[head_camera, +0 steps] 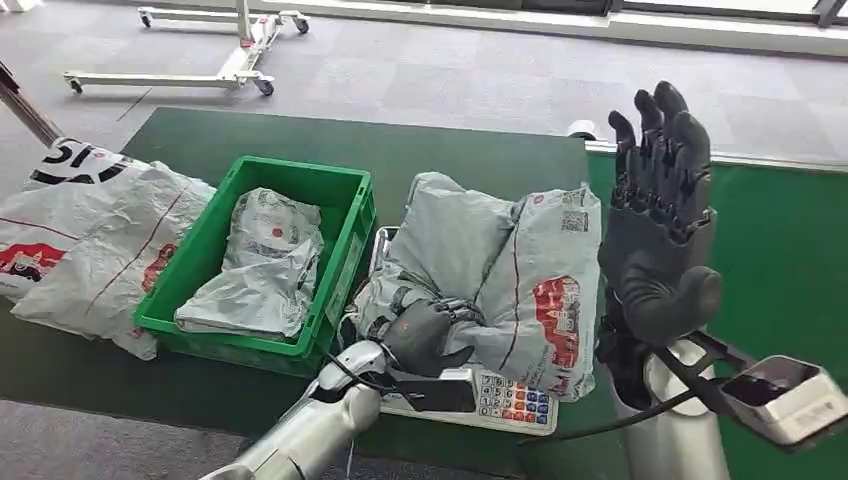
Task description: Moved the parcel from conveyor to table for the left to box.
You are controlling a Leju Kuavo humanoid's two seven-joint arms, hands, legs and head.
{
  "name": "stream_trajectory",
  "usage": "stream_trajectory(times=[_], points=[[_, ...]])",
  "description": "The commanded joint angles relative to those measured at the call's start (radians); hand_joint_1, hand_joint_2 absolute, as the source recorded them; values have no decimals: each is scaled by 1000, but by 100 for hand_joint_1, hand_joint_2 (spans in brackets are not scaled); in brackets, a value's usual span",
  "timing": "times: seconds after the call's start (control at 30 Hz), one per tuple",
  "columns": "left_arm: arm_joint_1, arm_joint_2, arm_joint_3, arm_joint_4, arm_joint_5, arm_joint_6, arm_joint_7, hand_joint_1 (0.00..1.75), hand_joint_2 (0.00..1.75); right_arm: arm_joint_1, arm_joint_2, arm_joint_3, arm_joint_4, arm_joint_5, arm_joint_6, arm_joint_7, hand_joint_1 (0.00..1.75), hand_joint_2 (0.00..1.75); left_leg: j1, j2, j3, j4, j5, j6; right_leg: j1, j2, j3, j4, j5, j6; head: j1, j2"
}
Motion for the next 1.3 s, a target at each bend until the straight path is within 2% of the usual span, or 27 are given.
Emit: stream_trajectory(times=[0.03, 0.2, 0.37, 0.47, 0.5, 0.6, 0.63, 0.67, 0.7, 0.73, 0.8, 0.83, 0.93, 1.07, 1.3], points=[[-59, 5, -50, 95, 13, 19, 4, 175, 175, 17, 2, -47, 4, 7, -8, 0, 0, 0, 0, -4, 0, -1, 1, 0, 0, 3, 0, -1, 1, -1, 0, 0], [-49, 6, 16, 44, 75, 92, -14, 175, 175, 30, -1, -59, 6, 15, -21, 0, 0, 0, 1, -4, 0, -1, 1, 1, 1, 5, 0, -1, 1, -1, 0, 0], [21, 29, 221, -238, 312, 225, -92, 175, 175, 43, 0, -70, 18, 19, -45, 0, 0, 0, 1, -3, -1, -1, 1, 1, 1, 8, -1, -1, 2, -1, 0, 0], [67, 66, 342, -446, 385, 370, -104, 175, 175, 42, 2, -71, 37, 15, -54, 0, 0, 0, 1, 0, -2, 0, 0, 0, 1, 7, -3, 0, 1, -1, 0, 0], [67, 66, 342, -446, 385, 370, -104, 175, 175, 42, 2, -71, 37, 15, -54, 0, 0, 0, 2, -1, -2, -1, 1, 0, 1, 11, -3, -1, 2, -2, 0, 0], [85, 81, 404, -525, 353, 523, -105, 175, 175, 44, 4, -69, 43, 14, -60, 0, 0, 0, 1, 0, -1, -1, 1, 0, 1, 7, -3, 0, 1, -1, 0, 0], [87, 92, 422, -542, 341, 559, -105, 175, 175, 47, 4, -67, 42, 15, -62, 0, 0, 0, 2, -1, 0, -3, 1, 0, 1, 12, -2, -2, 2, -2, 0, 0], [95, 55, 526, -580, 202, 592, -105, 175, 175, 50, 0, -62, 41, 16, -71, 0, 0, 0, 2, -1, -1, -1, 1, 0, 1, 7, -2, -1, 1, -1, 0, 0], [99, 38, 562, -606, 143, 592, -105, 175, 175, 51, -3, -58, 41, 14, -75, 0, 0, 0, 2, -2, -1, -2, 1, 0, 2, 10, -2, -1, 2, -2, 0, 0], [108, -5, 649, -667, 39, 592, -105, 175, 175, 56, -5, -55, 39, 12, -78, 0, 0, 0, 2, 1, -2, -1, 0, 0, 2, 9, -3, 0, 1, -1, 0, 0], [108, -5, 649, -667, 39, 592, -105, 175, 175, 56, -5, -55, 39, 12, -78, 0, 0, 0, 2, 0, -2, -1, 0, 0, 2, 10, -3, 0, 1, -1, 0, 0], [108, -5, 649, -667, 39, 592, -105, 175, 175, 56, -5, -55, 39, 12, -78, 0, 0, 0, 2, -1, -2, 0, 1, 0, 2, 5, -3, 0, 0, -1, 0, 0], [108, -5, 649, -667, 39, 592, -105, 175, 175, 56, -5, -55, 39, 12, -78, 0, 0, 0, 2, -2, 0, -2, 1, 0, 1, 9, -1, -2, 2, -1, 0, 0], [108, -5, 649, -667, 39, 592, -105, 175, 175, 56, -5, -55, 39, 12, -78, 0, 0, 0, 1, -3, -1, -1, 1, 0, 1, 4, -2, 0, 0, -1, 0, 0], [108, -5, 649, -667, 39, 592, -105, 175, 175, 56, -5, -55, 39, 12, -78, 0, 0, 0, 1, -4, -1, -2, 2, 0, 1, 6, -1, -2, 1, -1, 0, 0]])
